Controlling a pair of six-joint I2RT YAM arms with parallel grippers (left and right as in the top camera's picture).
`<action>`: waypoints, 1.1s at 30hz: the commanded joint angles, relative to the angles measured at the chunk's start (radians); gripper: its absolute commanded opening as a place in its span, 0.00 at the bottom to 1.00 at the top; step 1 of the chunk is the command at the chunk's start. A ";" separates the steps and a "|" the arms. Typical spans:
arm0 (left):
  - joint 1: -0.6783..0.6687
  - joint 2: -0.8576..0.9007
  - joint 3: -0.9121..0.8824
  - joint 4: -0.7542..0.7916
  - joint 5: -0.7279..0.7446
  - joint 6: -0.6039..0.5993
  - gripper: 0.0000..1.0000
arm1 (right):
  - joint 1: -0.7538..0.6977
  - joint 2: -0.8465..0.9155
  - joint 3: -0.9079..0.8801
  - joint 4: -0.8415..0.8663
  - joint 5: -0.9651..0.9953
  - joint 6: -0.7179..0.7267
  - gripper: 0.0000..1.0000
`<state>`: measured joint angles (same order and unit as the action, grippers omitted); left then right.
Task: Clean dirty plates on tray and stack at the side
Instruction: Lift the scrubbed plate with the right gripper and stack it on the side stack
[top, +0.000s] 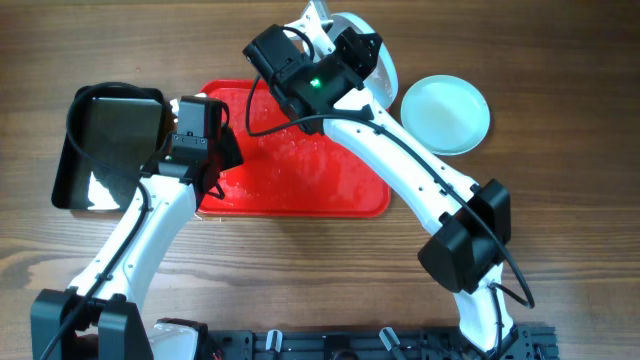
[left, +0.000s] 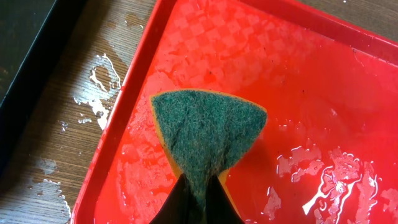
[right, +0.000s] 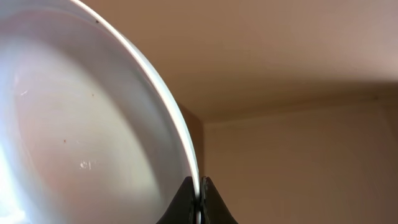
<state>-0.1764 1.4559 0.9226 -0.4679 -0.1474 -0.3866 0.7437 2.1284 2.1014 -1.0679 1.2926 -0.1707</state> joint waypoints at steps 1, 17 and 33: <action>0.003 0.005 -0.007 0.003 0.013 0.013 0.04 | 0.005 -0.040 0.022 -0.002 0.037 0.071 0.04; 0.003 0.005 -0.007 0.003 0.028 0.013 0.04 | -0.797 -0.040 0.017 -0.211 -1.500 0.431 0.05; 0.003 0.005 -0.007 0.007 0.028 0.013 0.04 | -0.967 -0.040 -0.366 0.019 -1.405 0.436 0.04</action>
<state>-0.1764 1.4559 0.9226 -0.4652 -0.1284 -0.3866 -0.2241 2.1117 1.8034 -1.0977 -0.1226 0.2504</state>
